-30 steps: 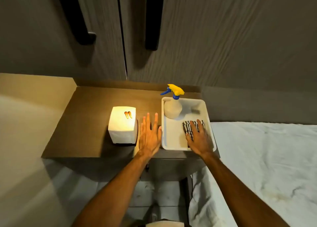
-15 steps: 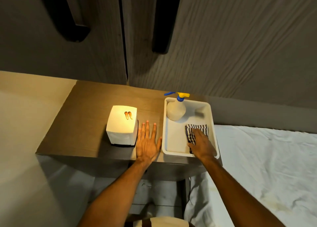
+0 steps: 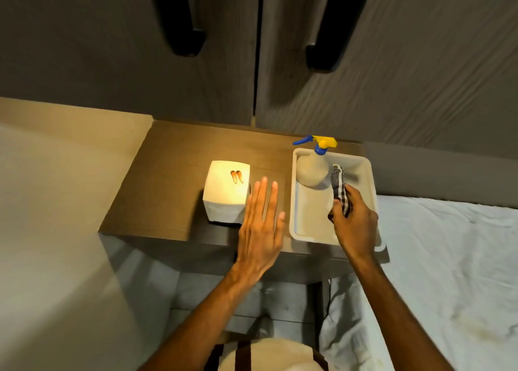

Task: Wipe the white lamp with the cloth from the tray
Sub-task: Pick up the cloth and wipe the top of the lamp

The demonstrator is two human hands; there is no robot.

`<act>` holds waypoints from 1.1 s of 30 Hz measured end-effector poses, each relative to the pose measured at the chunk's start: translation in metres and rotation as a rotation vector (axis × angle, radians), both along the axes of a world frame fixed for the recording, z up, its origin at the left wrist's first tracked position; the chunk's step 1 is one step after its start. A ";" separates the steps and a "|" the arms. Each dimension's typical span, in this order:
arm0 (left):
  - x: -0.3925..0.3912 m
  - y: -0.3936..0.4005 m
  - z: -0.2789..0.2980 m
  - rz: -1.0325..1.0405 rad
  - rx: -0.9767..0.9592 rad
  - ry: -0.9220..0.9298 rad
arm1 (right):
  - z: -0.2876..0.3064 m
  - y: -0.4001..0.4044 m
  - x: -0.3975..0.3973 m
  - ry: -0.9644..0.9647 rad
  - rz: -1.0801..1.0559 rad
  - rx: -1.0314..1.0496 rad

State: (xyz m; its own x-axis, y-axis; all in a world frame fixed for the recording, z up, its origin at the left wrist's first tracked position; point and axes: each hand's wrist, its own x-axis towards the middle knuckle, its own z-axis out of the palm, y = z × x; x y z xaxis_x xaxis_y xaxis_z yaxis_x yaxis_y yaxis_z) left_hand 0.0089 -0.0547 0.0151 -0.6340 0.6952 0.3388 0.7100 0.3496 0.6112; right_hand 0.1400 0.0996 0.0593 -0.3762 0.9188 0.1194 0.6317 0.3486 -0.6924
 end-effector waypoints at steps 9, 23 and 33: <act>-0.154 -0.037 0.038 0.110 -0.302 -0.028 | 0.039 -0.111 -0.138 0.085 0.350 0.040; -0.162 -0.043 0.006 0.041 -0.343 -0.090 | -0.005 -0.106 -0.176 -0.083 0.472 0.077; -0.164 -0.043 0.004 0.000 -0.365 -0.084 | -0.008 -0.130 -0.172 -0.193 0.492 0.190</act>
State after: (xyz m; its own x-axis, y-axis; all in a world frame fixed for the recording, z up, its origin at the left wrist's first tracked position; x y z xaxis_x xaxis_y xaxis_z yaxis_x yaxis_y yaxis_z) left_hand -0.1554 -0.0975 0.0188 -0.6493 0.7604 0.0153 0.6625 0.5557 0.5023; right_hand -0.0322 -0.0305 0.0516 -0.7863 0.5987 0.1524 0.4720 0.7414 -0.4769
